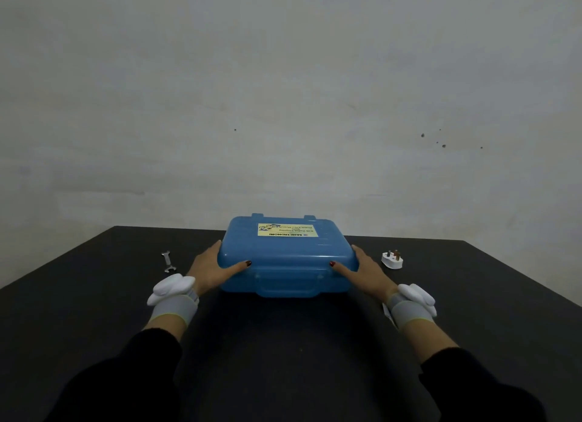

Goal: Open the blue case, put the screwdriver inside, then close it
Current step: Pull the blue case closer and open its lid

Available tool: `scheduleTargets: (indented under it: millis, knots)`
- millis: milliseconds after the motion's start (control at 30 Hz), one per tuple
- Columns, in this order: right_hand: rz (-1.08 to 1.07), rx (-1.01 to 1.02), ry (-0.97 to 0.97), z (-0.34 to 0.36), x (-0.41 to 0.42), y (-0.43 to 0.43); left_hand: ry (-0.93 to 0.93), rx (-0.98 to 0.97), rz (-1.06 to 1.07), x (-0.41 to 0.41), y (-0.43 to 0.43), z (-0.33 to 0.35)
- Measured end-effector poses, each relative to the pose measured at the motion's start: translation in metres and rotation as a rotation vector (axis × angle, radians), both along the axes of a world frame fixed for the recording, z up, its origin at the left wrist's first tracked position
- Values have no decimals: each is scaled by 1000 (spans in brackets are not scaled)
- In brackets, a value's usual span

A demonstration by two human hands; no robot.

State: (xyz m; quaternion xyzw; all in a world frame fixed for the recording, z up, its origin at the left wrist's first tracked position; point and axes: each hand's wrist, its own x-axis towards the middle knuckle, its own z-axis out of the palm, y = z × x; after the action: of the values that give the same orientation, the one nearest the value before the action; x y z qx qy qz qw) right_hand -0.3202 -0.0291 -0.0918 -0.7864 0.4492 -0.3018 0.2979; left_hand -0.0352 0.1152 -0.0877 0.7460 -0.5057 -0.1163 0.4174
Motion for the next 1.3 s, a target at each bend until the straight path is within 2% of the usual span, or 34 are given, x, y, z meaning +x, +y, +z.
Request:
scheduleTargets:
  millis: [367, 533, 700, 1033, 1300]
  knots:
    - [67, -39, -35, 0, -2, 5, 51, -21, -63, 5, -1, -2]
    - [32, -88, 7, 0, -3, 3, 24, -60, -37, 4, 0, -5]
    - [86, -59, 69, 4, -11, -1, 47, -77, -52, 4, 0, -5]
    - [95, -2, 37, 5, -10, 3, -71, -41, -36, 14, 2, -5]
    - [44, -43, 53, 3, -10, 3, -90, -16, -12, 13, 1, -6]
